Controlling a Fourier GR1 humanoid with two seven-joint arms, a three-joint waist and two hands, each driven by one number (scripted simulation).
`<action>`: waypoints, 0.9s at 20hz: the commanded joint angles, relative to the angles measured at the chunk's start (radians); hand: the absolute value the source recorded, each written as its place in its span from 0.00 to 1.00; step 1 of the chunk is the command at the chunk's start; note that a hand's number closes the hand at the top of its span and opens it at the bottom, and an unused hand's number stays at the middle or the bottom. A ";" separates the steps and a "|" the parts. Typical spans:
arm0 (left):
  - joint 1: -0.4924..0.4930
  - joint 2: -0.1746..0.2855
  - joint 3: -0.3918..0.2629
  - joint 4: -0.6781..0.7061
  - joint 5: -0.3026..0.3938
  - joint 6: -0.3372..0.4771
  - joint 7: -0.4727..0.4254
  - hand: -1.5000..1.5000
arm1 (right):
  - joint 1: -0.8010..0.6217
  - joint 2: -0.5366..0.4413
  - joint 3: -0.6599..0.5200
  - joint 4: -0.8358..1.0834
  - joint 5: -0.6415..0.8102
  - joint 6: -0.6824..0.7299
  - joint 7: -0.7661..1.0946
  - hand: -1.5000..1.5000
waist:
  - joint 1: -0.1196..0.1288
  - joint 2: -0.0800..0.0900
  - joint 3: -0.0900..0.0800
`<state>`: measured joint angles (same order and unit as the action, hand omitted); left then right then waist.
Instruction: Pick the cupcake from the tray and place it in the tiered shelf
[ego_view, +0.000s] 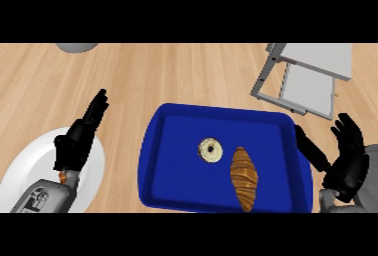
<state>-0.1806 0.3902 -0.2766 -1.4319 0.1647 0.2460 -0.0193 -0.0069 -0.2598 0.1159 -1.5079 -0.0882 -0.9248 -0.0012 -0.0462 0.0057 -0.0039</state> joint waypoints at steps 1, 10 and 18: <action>0.008 -0.052 -0.032 0.001 -0.008 0.008 -0.009 0.50 | 0.121 0.187 0.041 -0.046 0.122 -0.252 -0.185 0.00 | 0.013 -0.010 0.004; -0.087 -0.095 -0.032 -0.002 -0.050 0.019 0.084 0.50 | 0.193 0.107 0.349 -0.135 0.318 -0.125 0.072 0.00 | 0.045 -0.005 0.001; -0.039 -0.070 -0.008 0.001 -0.027 -0.039 0.036 0.50 | 0.139 -0.049 0.355 -0.309 0.625 0.084 0.622 0.00 | 0.052 -0.004 -0.004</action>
<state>-0.2083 0.3175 -0.2935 -1.4325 0.1274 0.2267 0.0090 0.1702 -0.2704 0.4540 -1.7731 0.4075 -0.9322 0.3979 0.0021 0.0006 -0.0064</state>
